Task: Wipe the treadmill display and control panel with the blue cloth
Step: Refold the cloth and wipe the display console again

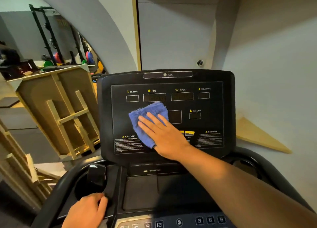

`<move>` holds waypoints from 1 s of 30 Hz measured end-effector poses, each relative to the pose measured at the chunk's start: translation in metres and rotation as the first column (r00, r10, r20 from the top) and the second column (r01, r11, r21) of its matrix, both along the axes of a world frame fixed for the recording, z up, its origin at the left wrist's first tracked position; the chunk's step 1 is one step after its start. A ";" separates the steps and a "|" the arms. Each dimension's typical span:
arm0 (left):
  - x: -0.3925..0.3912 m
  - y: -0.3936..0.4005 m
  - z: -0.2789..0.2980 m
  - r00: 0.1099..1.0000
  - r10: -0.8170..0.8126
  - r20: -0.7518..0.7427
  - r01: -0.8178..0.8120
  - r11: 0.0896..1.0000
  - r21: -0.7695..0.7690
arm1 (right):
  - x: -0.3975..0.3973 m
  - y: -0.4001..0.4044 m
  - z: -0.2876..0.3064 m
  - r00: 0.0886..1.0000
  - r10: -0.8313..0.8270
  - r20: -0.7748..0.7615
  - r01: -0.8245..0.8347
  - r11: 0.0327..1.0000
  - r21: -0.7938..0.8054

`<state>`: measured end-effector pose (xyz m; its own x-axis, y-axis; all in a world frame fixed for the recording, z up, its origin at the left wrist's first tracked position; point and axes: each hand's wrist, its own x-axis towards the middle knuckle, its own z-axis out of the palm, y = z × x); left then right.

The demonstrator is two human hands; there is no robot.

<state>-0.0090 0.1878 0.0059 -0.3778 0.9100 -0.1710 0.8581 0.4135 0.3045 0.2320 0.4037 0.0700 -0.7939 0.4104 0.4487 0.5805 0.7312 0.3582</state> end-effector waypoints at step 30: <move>-0.002 0.003 -0.007 0.999 0.037 0.011 -0.037 0.999 -0.011 | 0.125 -0.021 -0.055 0.744 -0.571 -0.347 0.485 0.819 -0.307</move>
<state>-0.0110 0.1905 -0.0010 -0.4089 0.8937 -0.1848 0.8390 0.4478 0.3092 0.3574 0.3824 0.0147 -0.1854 0.8165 0.5468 0.9513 0.2887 -0.1085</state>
